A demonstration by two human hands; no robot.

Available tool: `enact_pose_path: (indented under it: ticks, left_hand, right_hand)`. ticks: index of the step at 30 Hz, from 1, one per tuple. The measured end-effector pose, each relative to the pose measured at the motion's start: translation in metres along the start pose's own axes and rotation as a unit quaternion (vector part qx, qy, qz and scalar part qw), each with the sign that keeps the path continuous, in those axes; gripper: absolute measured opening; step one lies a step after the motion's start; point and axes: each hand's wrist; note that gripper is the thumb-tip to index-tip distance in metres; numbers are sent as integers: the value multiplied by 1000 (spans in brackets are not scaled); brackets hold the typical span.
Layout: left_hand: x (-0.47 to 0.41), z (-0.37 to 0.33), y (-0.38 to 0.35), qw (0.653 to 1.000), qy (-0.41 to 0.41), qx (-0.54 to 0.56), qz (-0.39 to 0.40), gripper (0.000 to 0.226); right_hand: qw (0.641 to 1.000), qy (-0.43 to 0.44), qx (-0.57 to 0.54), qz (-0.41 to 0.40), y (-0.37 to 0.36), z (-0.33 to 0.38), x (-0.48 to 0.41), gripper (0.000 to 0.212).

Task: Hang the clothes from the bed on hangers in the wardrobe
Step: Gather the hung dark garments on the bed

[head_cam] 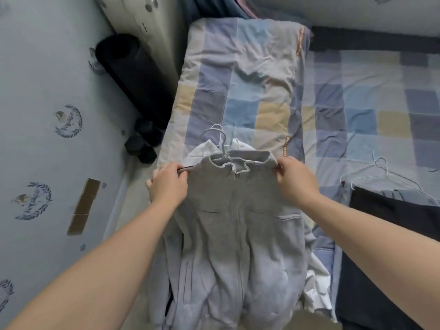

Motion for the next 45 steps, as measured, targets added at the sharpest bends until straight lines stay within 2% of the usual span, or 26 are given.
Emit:
enact_pose_path:
  ticks: [3,5,8,14,20,23,27,33,38,45]
  left_hand:
    - [-37,-7,-40,998,43,45,12,27]
    - [-50,-10,-64,994,62,82,30,34]
    - [-46,-12,-87,991,47,90,88,49]
    - [24,-16,-70,982,-59,42,177,62]
    - [96,-28,5,974,-174,36,143,65]
    - [137,-34,36,960,-246,24,133,66]
    - [179,-43,61,934,-335,-11,122,70]
    - [230,-100,80,879,-468,-5,91,71]
    - [293,-162,79,823,-562,-35,74,73]
    - [454,-234,35,715,-691,-58,88,71]
  right_hand:
    - [994,-65,-91,-1,-42,0,-42,21]
    - [984,-97,-147,20,-65,2,-59,38]
    - [973,-116,-180,83,-88,6,-55,60]
    - [965,-113,-180,154,-69,22,20,63]
    - [978,-101,-126,134,-7,45,114,63]
    - [983,-119,-104,94,18,56,158,62]
    - [988,-137,-69,-9,51,53,210,61]
    - [970,-200,-74,-118,78,26,288,62]
    - [932,-278,-103,-206,100,-19,371,62]
    - [842,-398,-142,-334,117,-110,531,60]
Point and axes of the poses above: each hand's wrist, its own x-axis away from the middle knuckle, its own y-axis out of the back of the hand, z = x × y, and after that the axes turned 9 degrees about -x, right-handed
